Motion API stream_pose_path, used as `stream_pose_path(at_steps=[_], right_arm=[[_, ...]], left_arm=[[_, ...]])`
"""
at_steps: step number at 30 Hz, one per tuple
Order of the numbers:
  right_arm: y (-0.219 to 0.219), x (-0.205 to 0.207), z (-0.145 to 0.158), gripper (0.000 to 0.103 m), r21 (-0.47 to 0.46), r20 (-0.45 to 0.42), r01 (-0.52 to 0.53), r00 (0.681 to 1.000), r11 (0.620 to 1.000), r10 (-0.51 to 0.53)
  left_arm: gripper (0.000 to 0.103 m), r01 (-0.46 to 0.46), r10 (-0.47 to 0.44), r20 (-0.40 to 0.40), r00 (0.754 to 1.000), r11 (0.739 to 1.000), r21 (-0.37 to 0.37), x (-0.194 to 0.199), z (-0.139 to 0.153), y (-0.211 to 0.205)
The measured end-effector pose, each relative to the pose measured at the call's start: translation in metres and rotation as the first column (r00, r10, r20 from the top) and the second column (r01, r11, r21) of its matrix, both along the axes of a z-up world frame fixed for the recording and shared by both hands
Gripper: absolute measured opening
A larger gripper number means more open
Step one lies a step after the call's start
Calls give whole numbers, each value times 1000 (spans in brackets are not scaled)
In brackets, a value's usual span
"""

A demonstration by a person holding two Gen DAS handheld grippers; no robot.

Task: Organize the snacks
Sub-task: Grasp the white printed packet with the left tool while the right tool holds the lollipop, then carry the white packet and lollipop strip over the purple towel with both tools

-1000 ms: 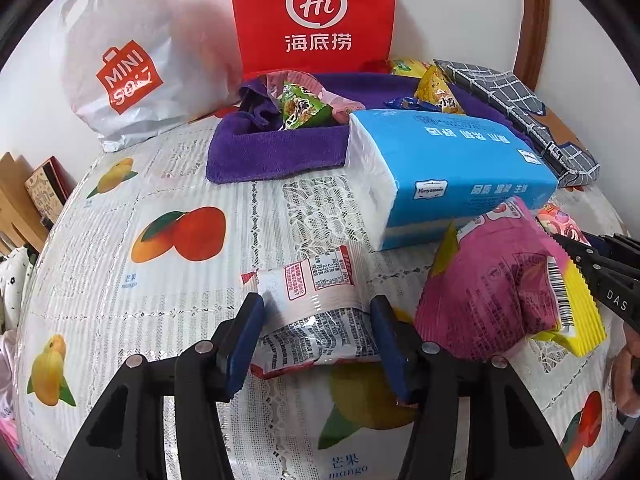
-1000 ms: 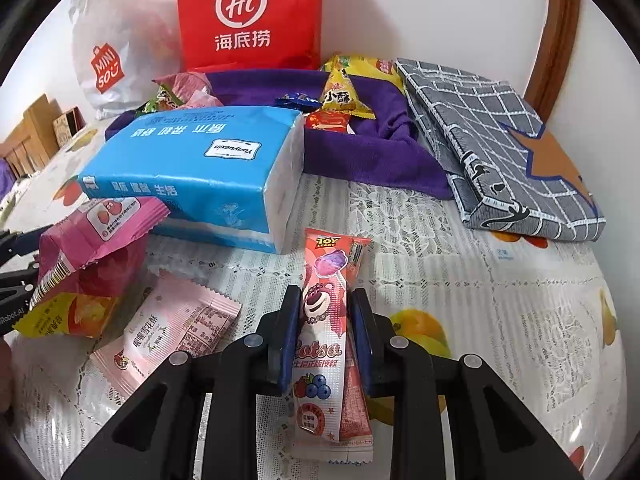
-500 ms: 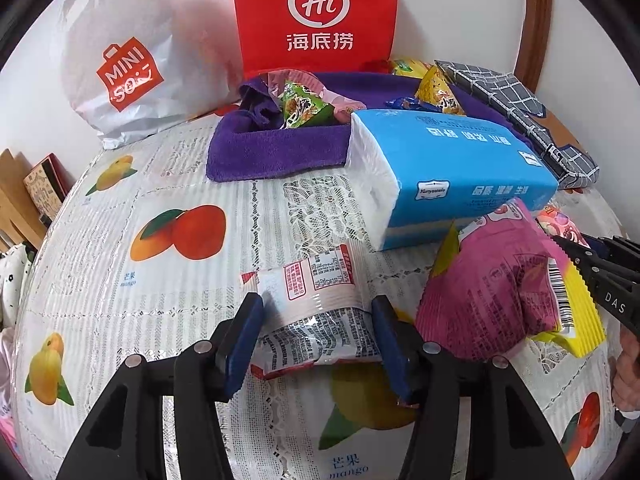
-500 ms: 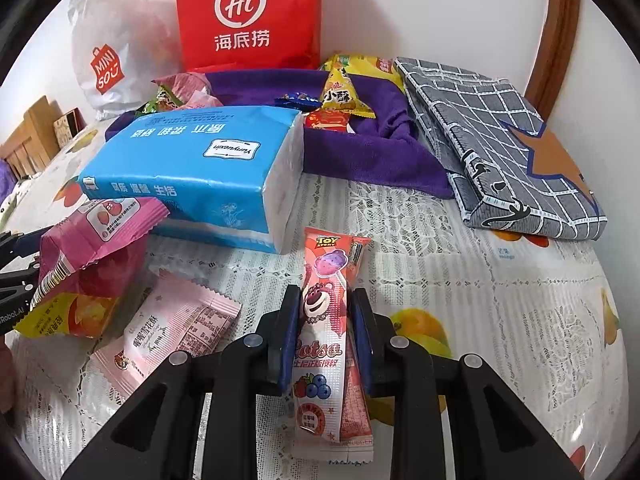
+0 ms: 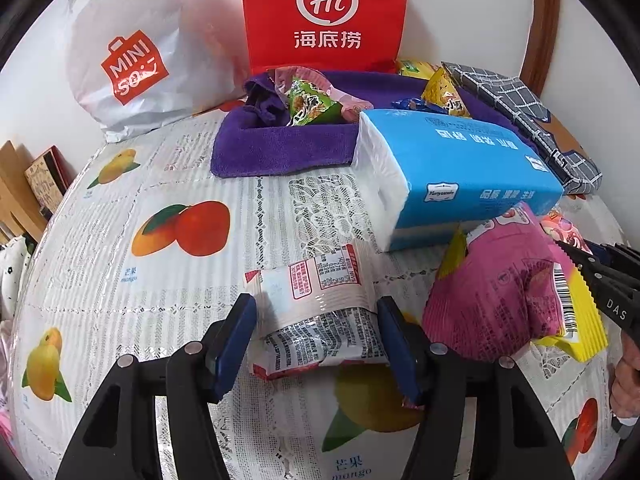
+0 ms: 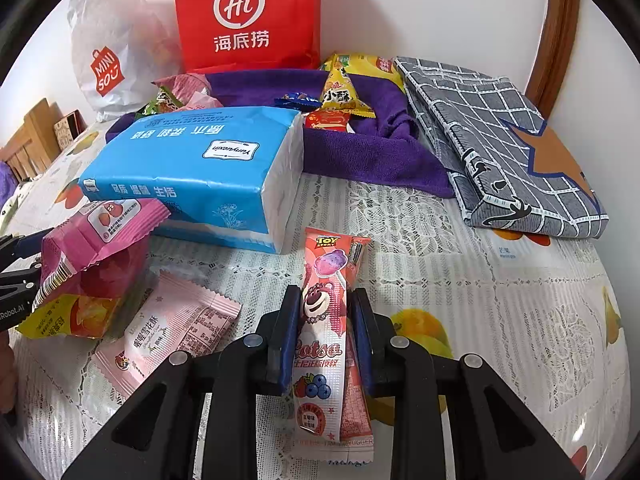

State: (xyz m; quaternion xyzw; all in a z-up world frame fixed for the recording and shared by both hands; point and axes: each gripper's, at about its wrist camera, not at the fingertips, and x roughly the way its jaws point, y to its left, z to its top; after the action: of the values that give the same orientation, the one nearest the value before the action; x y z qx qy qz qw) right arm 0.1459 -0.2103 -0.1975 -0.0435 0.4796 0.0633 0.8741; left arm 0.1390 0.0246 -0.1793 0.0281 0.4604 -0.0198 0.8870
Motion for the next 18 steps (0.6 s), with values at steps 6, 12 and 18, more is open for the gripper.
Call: stream_pose_path(at_steps=[6, 12, 18], right_arm=[[-4, 1, 0, 25, 25, -1, -1, 1000, 1000, 1], [-3, -8, 5, 21, 20, -2, 24, 1000, 1000, -24], [8, -24, 33, 21, 20, 22, 24, 999, 1000, -25]], left_arm=[[46, 32, -33, 22, 999, 996, 81, -6, 4, -13], [35, 56, -56, 0, 998, 998, -22, -10, 19, 4], [24, 73, -74, -6, 997, 991, -116, -10, 34, 16]])
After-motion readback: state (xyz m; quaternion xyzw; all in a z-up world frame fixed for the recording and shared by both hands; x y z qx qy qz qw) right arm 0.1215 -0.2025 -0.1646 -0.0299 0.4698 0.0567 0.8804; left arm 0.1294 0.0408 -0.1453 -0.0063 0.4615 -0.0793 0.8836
